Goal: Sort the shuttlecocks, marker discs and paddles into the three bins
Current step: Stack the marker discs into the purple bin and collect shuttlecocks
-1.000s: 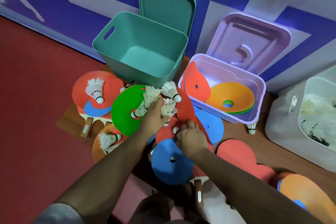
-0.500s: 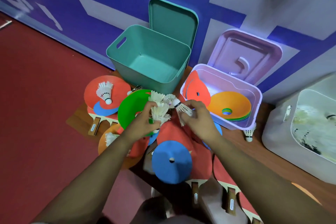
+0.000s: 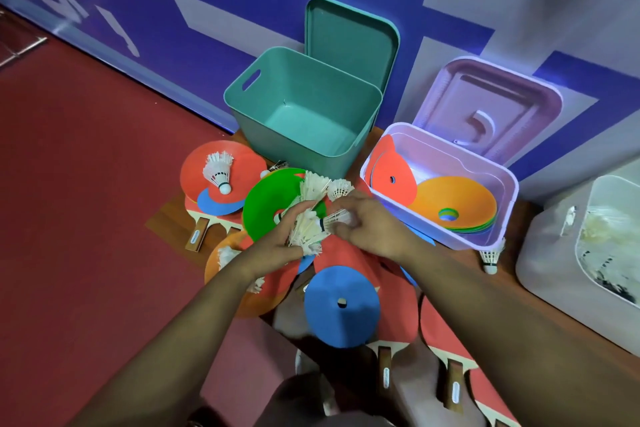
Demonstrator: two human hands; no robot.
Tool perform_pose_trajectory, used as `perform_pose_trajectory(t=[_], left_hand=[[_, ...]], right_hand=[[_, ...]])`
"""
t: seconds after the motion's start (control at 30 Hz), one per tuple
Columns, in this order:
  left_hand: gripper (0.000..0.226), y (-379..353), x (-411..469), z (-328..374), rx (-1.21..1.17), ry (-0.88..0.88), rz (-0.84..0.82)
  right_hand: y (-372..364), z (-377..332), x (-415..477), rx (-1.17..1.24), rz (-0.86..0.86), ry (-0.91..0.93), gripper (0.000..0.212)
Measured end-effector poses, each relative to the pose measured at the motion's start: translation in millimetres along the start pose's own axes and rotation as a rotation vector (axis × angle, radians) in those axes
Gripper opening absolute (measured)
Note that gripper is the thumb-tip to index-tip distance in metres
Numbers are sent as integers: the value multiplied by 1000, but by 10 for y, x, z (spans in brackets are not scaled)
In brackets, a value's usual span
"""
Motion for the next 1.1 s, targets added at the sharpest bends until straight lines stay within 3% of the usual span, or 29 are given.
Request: perform_pose_trajectory(t=[0.1, 0.2, 0.3, 0.47, 0.57, 0.7, 0.9, 1.1], left_hand=[[82, 40, -21, -29, -8, 31, -25], [74, 98, -7, -61, 33, 46, -48], [58, 175, 11, -55, 17, 64, 44], [47, 281, 46, -188, -111, 50, 123], [45, 366, 39, -269, -223, 66, 183], [46, 454, 57, -326, -231, 77, 221], [49, 500, 53, -353, -251, 65, 209], [53, 486, 48, -364, -241, 40, 188]], right_hand=[[-149, -53, 24, 58, -101, -32, 57], [-253, -61, 63, 235, -38, -84, 65], [-335, -69, 58, 502, 62, -136, 47], [-297, -136, 156, 494, 144, -157, 14], [-146, 40, 311, 272, 347, -240, 22], [-294, 254, 593, -176, 145, -300, 30], [-565, 348, 738, -197, 51, -444, 6], [-473, 461, 604, -291, 246, -431, 18]])
Point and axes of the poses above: each hand's wrist, its own x-axis towards the middle knuckle, its own y-axis out of the back of the hand, z = x × y, the point moved 4 cm from there along x, towards the middle knuckle, and after that the axes turned 2 degrees about y, right-handed, at the moved point
